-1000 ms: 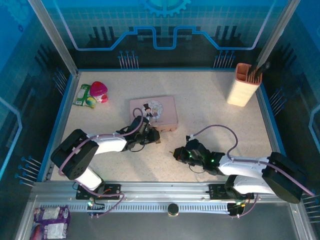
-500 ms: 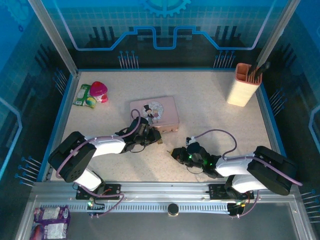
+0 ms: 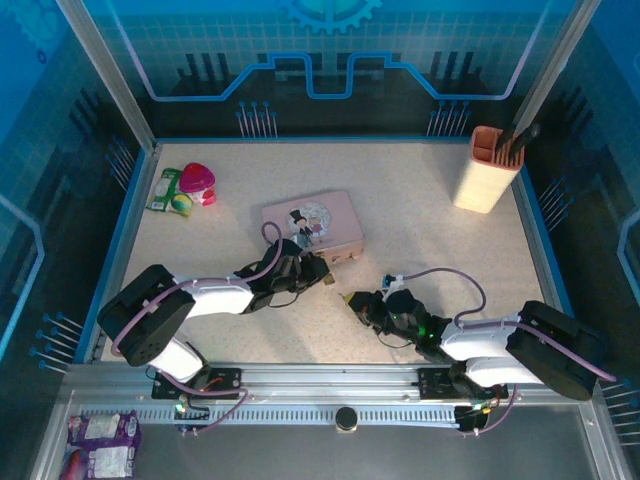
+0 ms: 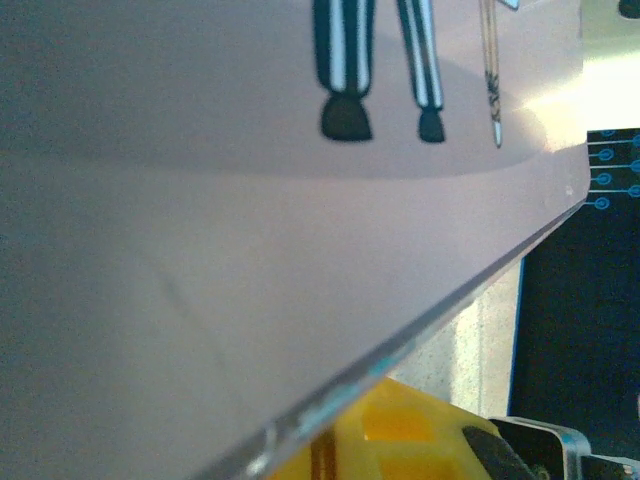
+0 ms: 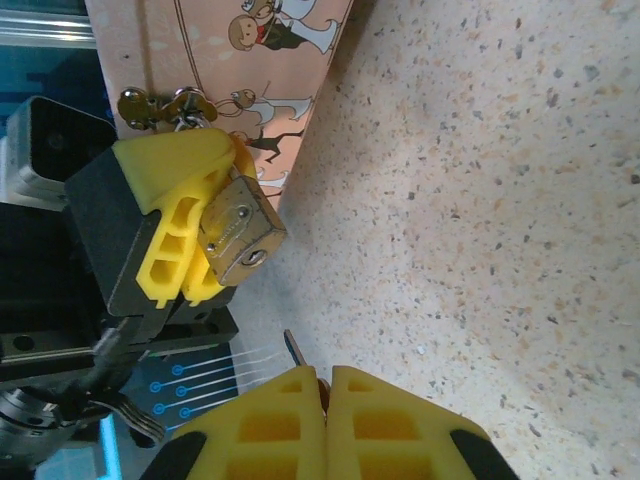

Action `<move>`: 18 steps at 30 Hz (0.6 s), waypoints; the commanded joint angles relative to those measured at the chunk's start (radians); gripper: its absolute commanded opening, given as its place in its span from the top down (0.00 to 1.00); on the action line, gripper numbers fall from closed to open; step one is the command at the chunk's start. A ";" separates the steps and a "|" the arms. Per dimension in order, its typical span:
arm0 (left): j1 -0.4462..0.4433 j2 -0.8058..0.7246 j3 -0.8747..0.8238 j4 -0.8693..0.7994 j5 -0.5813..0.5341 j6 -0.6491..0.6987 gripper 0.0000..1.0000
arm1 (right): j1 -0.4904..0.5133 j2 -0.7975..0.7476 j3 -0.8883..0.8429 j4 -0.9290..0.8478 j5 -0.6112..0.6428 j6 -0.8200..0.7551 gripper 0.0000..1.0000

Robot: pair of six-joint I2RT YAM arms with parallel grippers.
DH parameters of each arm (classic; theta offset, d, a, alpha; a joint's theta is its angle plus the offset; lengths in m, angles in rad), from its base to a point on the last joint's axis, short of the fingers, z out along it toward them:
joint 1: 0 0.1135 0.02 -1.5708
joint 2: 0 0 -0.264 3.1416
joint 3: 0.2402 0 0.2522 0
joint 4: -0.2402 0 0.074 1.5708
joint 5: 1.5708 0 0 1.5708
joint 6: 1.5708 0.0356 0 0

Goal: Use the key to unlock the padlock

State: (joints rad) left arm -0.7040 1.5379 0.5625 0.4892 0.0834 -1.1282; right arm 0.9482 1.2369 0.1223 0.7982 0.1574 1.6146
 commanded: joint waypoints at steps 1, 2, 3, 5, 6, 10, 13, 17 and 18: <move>-0.032 -0.012 -0.005 0.194 0.018 -0.072 1.00 | 0.002 0.002 -0.016 0.104 0.032 0.050 1.00; -0.039 -0.015 -0.003 0.193 0.009 -0.065 1.00 | 0.006 0.001 -0.016 0.114 0.037 0.055 1.00; -0.045 -0.016 -0.004 0.198 0.003 -0.061 1.00 | 0.012 -0.001 -0.016 0.117 0.042 0.062 1.00; -0.052 -0.015 -0.015 0.234 -0.005 -0.064 1.00 | 0.025 -0.002 -0.013 0.118 0.052 0.070 1.00; -0.054 -0.015 -0.023 0.255 -0.007 -0.071 1.00 | 0.031 -0.001 -0.013 0.116 0.063 0.079 1.00; -0.060 -0.020 -0.045 0.315 -0.024 -0.084 1.00 | 0.050 0.013 -0.041 0.185 0.114 0.113 1.00; -0.066 -0.033 -0.058 0.349 -0.046 -0.082 1.00 | 0.070 0.024 -0.048 0.203 0.147 0.135 1.00; -0.076 -0.037 -0.056 0.376 -0.055 -0.082 1.00 | 0.118 0.053 -0.043 0.221 0.205 0.170 1.00; -0.078 -0.037 -0.056 0.387 -0.058 -0.087 1.00 | 0.125 0.067 -0.047 0.250 0.220 0.174 1.00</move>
State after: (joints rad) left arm -0.7643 1.5379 0.4946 0.6731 0.0177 -1.1801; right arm 1.0470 1.2743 0.0830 0.9688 0.2893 1.7481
